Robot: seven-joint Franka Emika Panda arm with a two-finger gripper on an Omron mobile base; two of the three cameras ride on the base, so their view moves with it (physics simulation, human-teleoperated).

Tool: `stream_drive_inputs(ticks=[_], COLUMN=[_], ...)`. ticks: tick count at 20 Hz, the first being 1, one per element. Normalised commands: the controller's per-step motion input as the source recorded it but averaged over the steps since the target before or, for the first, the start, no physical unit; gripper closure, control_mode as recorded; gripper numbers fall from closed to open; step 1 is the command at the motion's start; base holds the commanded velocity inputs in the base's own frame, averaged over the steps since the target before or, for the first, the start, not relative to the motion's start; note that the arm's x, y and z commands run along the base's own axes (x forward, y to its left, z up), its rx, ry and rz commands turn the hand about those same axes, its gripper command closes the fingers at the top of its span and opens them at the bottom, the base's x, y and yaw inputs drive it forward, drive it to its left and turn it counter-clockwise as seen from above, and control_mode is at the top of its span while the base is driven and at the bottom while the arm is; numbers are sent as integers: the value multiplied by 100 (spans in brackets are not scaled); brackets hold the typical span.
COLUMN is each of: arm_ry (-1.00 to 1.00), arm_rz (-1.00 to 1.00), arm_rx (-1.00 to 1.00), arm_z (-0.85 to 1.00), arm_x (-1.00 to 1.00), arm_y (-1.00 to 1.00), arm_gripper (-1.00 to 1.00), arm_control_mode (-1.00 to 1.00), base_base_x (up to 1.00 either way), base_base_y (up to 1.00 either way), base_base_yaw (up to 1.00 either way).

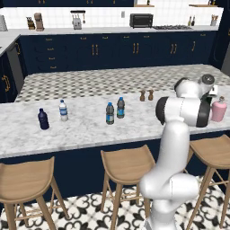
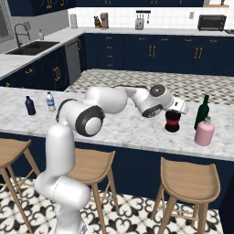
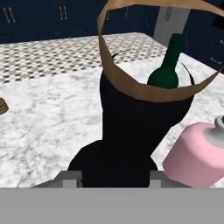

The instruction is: Move the plastic bottles in the middle to the plastics group, and the glass bottles in the middle to the glass group.

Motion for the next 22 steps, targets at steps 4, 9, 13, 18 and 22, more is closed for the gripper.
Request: stream_drive_inputs(ticks=[4,9,13,18,22], arm_ry=[-11,-7,0,0,5], arm_rz=[0,-2,-7,-11,-8], arm_rx=[0,0,0,0,0], arm_z=[-11,-6,0,1,11], arm_x=[0,0,0,0,8], arm_y=[-18,-10,-1,0,0], arm_gripper=[100,100,100,100,100], arm_control_mode=[-100,-100,-100,-100,-100], base_base_x=[0,0,0,0,0], base_base_y=[0,0,0,0,0], base_base_yaw=[0,0,0,0,0])
